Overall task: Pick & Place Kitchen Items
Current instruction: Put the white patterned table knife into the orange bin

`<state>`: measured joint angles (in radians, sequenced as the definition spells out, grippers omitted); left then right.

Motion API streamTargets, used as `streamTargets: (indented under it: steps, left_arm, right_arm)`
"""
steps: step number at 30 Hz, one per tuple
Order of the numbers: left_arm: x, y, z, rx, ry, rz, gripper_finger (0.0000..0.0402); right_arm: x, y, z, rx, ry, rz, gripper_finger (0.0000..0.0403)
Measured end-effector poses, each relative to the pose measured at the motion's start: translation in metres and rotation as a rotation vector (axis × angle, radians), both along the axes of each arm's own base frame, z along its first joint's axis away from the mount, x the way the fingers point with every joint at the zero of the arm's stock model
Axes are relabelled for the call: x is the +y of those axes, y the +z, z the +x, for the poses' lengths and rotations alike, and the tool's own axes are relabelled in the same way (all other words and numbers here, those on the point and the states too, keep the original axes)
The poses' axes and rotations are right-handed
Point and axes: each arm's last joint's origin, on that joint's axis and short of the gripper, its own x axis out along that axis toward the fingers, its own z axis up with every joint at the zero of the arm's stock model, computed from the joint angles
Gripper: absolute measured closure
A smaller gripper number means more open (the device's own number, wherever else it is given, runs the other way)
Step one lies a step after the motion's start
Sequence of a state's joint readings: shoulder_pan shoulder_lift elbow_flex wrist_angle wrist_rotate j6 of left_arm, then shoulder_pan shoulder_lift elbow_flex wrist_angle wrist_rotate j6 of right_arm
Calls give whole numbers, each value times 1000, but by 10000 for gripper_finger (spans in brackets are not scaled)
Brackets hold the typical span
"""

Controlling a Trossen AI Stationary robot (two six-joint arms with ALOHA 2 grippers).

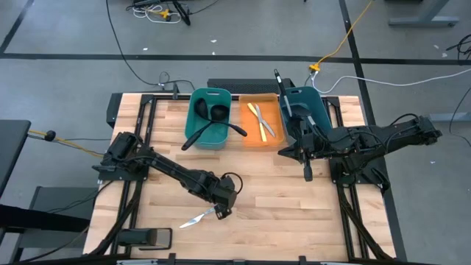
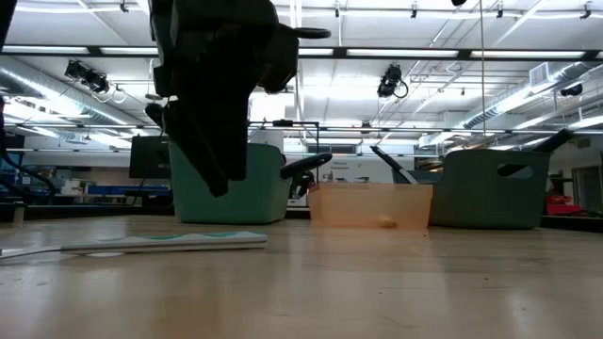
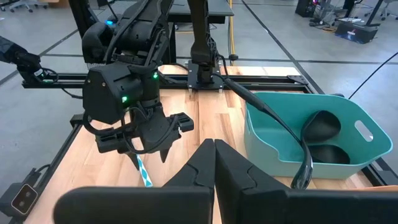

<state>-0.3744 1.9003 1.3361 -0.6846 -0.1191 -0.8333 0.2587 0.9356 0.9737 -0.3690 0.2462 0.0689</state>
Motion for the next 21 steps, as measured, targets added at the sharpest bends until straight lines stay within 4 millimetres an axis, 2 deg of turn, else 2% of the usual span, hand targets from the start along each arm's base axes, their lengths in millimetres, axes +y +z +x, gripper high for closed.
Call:
streamTargets:
  steps: [10,16,21]
  left_arm:
    - [-1,0,1,-6,-21,1,141]
    - [-3,3,7,-73,-54,-12,142]
    - [-4,4,8,-95,-81,-9,169]
  right_arm:
    - [0,0,0,0,0,0,398]
    - [0,0,0,0,0,0,398]
    - [0,0,0,0,0,0,398]
